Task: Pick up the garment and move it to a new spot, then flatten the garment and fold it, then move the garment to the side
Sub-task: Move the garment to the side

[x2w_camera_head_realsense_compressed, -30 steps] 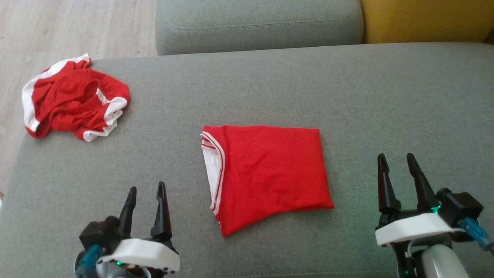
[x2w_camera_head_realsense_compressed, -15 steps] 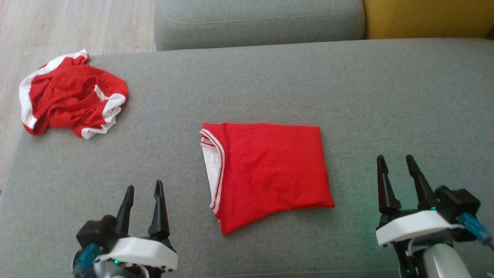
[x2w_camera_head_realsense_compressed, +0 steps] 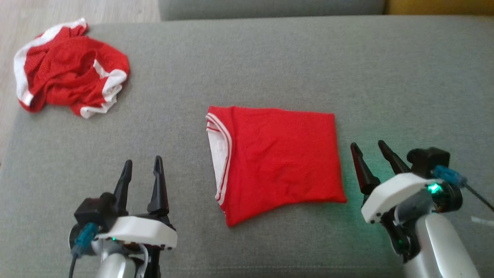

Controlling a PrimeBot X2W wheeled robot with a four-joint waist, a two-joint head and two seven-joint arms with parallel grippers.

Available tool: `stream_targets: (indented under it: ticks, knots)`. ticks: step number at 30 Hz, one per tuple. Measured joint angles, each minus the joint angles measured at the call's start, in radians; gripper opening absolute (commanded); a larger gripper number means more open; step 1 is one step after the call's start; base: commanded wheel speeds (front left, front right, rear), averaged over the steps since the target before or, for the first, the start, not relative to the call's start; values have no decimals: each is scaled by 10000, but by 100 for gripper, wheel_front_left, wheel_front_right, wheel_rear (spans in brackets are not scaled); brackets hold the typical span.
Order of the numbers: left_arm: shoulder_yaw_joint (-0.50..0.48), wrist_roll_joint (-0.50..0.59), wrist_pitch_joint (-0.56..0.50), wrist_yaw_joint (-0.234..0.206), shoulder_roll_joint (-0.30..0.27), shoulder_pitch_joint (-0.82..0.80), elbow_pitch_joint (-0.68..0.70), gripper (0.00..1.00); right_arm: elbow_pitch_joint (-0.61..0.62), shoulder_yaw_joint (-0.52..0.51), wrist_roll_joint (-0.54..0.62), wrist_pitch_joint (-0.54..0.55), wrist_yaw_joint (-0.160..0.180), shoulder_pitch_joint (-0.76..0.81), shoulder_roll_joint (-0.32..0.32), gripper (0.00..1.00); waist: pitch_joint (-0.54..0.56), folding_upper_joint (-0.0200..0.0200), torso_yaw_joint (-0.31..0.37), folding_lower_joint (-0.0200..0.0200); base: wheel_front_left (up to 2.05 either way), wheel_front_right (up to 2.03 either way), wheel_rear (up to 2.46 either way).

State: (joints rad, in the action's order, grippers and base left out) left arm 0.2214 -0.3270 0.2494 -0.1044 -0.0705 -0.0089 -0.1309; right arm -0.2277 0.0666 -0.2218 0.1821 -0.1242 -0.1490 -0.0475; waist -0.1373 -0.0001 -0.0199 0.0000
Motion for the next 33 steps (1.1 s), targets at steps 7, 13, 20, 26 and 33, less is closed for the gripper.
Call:
stream_targets:
  ticks: [7, 13, 20, 26, 33]
  knots:
    - [-4, -2, 0, 21, 15, -228, -4, 100, 67, 113, -203, 1057, 0, -300, -6, 100, -556, 0, -265, 0, 0, 0, 0]
    - [-23, -2, 0, 86, 73, -481, -2, 100, 6, 209, -470, 1747, 0, -671, -234, 100, -1038, 0, -533, 0, 0, 0, 0]
    - [-71, 0, 0, 92, 125, -664, -12, 100, -259, 550, -1049, 2884, 0, -955, -571, 95, -1347, 0, -779, 0, 0, 0, 0]
    - [-178, 40, 0, 167, 151, -679, -21, 100, -100, 637, -1703, 3432, 0, -1081, -706, 0, -1430, 0, -733, 1, 0, 0, 0]
    - [-360, 251, 2, 261, 169, -713, -40, 100, -341, 192, -1546, 2487, 0, -1358, -585, 0, -1451, 0, -311, 0, 0, 0, 0]
